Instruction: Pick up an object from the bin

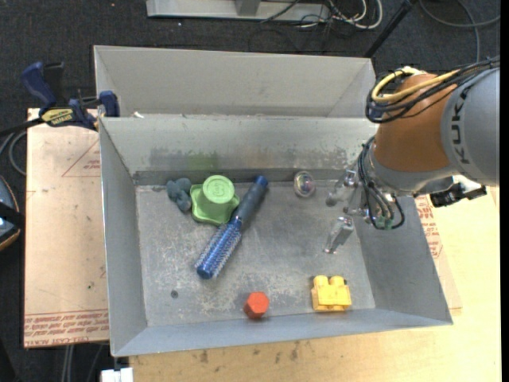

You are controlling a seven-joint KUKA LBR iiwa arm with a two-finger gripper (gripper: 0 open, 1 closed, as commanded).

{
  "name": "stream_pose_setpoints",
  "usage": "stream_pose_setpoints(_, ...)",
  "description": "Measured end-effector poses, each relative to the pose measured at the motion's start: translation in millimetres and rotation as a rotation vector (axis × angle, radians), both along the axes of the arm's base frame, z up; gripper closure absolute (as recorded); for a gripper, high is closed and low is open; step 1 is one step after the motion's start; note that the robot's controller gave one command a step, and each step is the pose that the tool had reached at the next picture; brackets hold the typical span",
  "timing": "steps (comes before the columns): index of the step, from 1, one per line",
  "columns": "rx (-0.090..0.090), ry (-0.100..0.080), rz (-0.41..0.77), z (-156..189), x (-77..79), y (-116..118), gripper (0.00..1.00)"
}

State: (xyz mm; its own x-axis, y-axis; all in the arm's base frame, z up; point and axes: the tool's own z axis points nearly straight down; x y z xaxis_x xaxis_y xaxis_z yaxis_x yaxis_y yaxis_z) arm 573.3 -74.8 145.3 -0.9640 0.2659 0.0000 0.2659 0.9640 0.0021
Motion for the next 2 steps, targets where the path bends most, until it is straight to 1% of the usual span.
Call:
stream_pose_setpoints(1,0.002,-0.006,0.034,-53,85.8,70,0.0)
stream_pose_setpoints(2,0.0,-0.003,0.282,-33,65.6,123,0.0)
